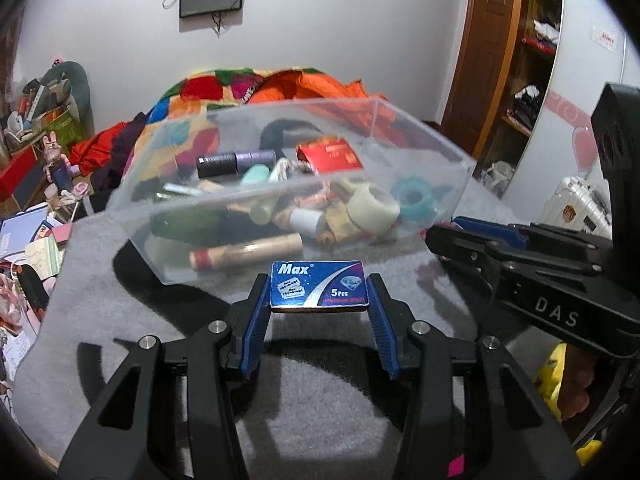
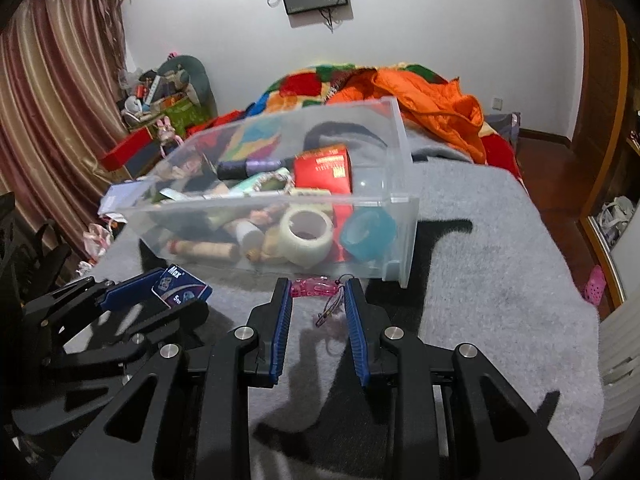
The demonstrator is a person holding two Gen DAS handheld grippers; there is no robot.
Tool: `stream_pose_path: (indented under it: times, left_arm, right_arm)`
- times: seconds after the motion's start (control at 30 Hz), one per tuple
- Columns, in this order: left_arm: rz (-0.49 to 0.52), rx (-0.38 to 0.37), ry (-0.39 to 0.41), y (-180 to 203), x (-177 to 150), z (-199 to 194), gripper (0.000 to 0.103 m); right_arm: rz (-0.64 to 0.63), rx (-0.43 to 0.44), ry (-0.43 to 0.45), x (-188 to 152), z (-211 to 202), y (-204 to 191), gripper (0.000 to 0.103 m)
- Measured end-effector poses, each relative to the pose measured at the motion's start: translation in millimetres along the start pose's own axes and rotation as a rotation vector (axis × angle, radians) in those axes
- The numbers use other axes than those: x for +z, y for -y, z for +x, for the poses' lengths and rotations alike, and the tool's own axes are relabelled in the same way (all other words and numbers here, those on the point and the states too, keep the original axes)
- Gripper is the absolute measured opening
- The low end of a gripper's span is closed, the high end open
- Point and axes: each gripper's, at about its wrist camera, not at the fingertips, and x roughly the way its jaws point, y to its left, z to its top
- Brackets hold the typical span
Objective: Organize objects
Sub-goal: 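Grasp Max blade pack with left tool while right tool grasps pink keychain, then carry blade pack with left tool while right carries pink keychain over box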
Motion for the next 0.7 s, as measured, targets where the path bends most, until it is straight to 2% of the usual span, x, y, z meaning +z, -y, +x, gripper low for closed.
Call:
stream_pose_path:
  times: [0.33, 0.7]
  left_arm:
    - [-0.006, 0.026, 0.086, -7.3, 21.9, -27.8, 0.047]
    - [-0.008, 0.04, 0.148, -24.5, 50.9, -37.9, 0.047]
  right_arm:
    - [-0.025, 0.029, 0.088, 22.0, -27.2, -11.6, 0.024]
    - [-0.056, 0.034, 0.171, 54.5, -35.8, -23.4, 0.024]
